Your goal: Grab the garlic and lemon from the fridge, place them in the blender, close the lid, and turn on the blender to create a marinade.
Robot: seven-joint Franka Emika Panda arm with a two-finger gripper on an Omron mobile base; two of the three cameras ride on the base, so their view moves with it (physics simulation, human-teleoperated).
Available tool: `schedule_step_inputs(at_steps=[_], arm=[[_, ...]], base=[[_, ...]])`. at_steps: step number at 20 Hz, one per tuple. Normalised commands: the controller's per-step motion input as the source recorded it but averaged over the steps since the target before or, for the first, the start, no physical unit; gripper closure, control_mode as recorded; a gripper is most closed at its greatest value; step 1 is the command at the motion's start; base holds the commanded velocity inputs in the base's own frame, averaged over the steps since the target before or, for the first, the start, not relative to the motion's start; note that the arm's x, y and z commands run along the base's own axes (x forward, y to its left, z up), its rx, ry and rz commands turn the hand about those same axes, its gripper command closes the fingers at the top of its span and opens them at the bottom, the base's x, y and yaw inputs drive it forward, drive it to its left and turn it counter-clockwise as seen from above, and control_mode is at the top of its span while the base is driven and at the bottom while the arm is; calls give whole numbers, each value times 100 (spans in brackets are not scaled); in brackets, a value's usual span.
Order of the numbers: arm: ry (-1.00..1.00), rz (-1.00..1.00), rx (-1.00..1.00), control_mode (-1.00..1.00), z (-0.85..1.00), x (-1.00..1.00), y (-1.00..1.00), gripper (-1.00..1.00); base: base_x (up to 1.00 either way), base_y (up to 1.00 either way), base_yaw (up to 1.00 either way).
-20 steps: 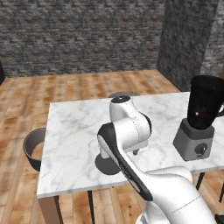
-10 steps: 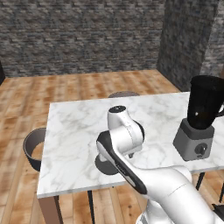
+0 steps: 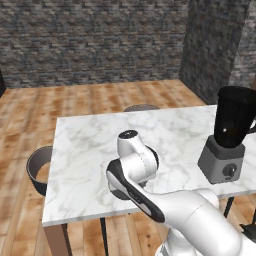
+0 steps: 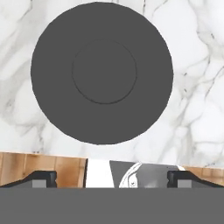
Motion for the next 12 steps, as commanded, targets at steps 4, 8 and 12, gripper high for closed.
schedule_step_inputs(at_steps=[4,8,12], arm=[[0,0,1,-100,-16,43,0,-100],[0,0,1,-100,-12,41,0,-100],[0,0,0,-100,-30,23,6,-100]], base=[[0,0,0],[0,0,0],[0,0,0]])
